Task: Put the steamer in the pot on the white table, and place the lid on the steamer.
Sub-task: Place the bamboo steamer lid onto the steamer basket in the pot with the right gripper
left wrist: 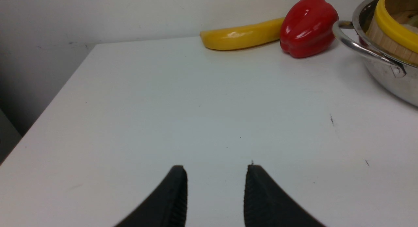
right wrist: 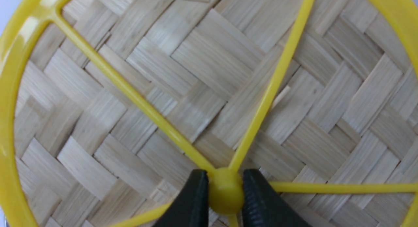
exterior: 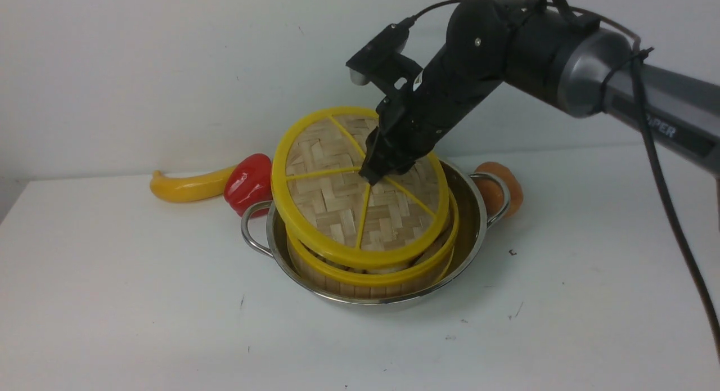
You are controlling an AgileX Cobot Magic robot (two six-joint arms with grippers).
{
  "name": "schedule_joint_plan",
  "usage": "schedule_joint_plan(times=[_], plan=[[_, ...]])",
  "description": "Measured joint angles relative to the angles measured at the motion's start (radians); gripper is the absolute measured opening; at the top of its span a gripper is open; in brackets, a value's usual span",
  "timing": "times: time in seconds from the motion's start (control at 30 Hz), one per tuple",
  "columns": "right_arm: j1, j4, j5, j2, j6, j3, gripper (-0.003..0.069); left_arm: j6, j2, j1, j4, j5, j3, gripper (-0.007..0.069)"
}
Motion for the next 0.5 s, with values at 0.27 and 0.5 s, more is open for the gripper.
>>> schedule_joint_plan(times=[0.27,0.5], plan=[[0.005,-0.039,0.013,-0.001,0.003,0.000,0.0144,0.000,0.000,0.000,0.000,0.000,0.000,0.0241],[0.005,-0.102,0.072,-0.030,0.042,0.000,0.0144,0.000,0.000,0.000,0.000,0.000,0.000,0.0241]])
